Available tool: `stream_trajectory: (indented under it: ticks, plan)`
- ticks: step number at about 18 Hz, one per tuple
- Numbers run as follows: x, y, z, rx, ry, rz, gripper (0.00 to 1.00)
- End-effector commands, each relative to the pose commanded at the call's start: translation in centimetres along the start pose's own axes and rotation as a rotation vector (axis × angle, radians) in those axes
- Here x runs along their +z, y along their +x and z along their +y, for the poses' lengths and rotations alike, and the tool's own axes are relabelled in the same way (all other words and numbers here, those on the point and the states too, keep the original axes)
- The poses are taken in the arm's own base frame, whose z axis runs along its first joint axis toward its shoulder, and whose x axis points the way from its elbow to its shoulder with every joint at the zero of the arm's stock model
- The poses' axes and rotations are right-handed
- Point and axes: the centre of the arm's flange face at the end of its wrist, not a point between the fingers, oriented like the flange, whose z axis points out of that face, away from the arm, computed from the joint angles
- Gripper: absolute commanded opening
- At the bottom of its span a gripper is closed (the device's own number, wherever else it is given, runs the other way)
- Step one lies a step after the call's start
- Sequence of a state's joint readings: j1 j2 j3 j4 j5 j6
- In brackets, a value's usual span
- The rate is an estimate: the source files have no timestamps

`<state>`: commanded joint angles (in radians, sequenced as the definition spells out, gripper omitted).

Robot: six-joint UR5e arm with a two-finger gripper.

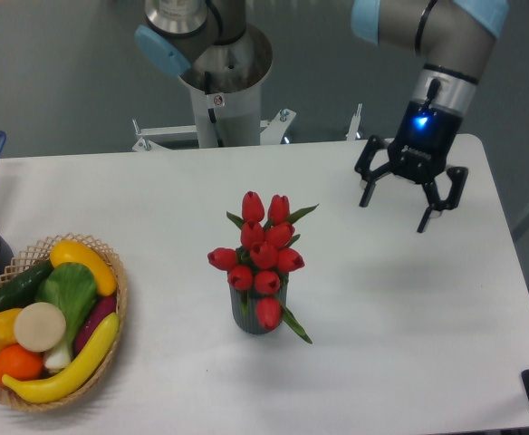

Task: Pick up the flowers from the vase
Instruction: 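Move the open gripper toward the red tulips in the grey vase, then lower the gripper around the tulip stems just above the vase rim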

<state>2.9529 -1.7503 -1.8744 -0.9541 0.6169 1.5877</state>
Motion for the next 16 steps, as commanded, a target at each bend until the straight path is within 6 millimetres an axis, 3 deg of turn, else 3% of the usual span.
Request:
stream_trajectory:
  ticks: [10,16]
  plan:
    - [5.2,3.7,-2.4,-0.069,0.087,0.114,1.00]
    - [6.5,5.8,-2.8,-0.070,0.092,0.150,1.00]
